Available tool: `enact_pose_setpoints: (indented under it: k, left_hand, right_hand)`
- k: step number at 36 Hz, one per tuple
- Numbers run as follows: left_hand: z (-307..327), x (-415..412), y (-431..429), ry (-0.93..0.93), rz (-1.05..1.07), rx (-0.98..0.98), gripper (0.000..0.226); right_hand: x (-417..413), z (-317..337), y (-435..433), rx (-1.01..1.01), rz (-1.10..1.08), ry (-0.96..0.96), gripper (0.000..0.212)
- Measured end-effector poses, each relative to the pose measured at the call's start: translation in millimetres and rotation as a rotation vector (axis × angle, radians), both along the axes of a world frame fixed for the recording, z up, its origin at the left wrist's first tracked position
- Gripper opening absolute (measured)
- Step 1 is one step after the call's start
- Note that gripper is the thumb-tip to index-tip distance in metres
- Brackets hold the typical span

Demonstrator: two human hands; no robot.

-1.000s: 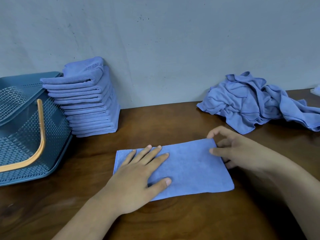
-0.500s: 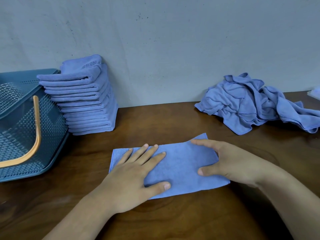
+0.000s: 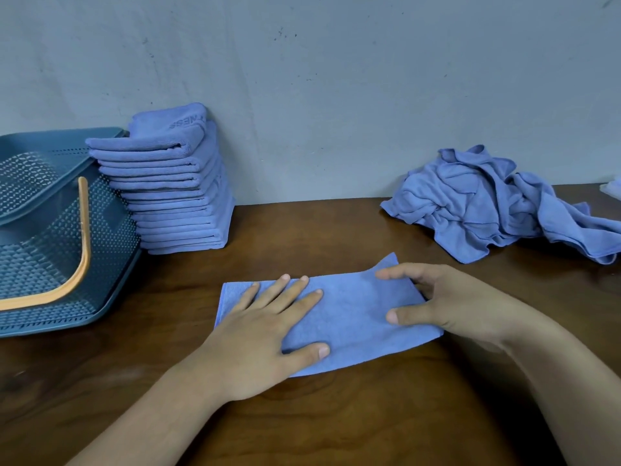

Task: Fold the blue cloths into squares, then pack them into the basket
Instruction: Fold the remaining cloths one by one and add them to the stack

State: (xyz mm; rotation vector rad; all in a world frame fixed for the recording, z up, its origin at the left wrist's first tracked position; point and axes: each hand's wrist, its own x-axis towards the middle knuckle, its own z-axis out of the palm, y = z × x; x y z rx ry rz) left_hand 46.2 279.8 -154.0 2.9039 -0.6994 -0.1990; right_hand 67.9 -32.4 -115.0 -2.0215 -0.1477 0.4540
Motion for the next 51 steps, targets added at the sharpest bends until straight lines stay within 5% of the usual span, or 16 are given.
enact_pose_setpoints:
  k: [12,21,29,40,48,51]
  left_hand:
    - [-4,-3,-22,0.027,0.055,-0.111,0.080]
    - [-1,-11,62,0.004,0.072,-0.271,0.073]
    - [-4,-17,88,0.024,0.078,-0.311,0.084]
    - [-12,-11,94,0.049,0.117,-0.456,0.086]
    - [-14,-9,98,0.075,0.172,-0.518,0.114]
    - [-17,-8,99,0.104,0.169,-0.535,0.123]
  right_hand:
    - [13,-15,-19,-0.017,-0.063,0.054,0.070]
    - [8,-8,-20,-0.029,-0.046,0.063,0.074]
    - [-3,-5,-3,0.053,-0.113,-0.107,0.064]
    - [-8,64,64,-0.427,-0.017,-0.301,0.070]
    - [-15,68,148,-0.503,0.182,-0.322,0.079]
    - [-19,47,179,-0.485,0.224,-0.247,0.064]
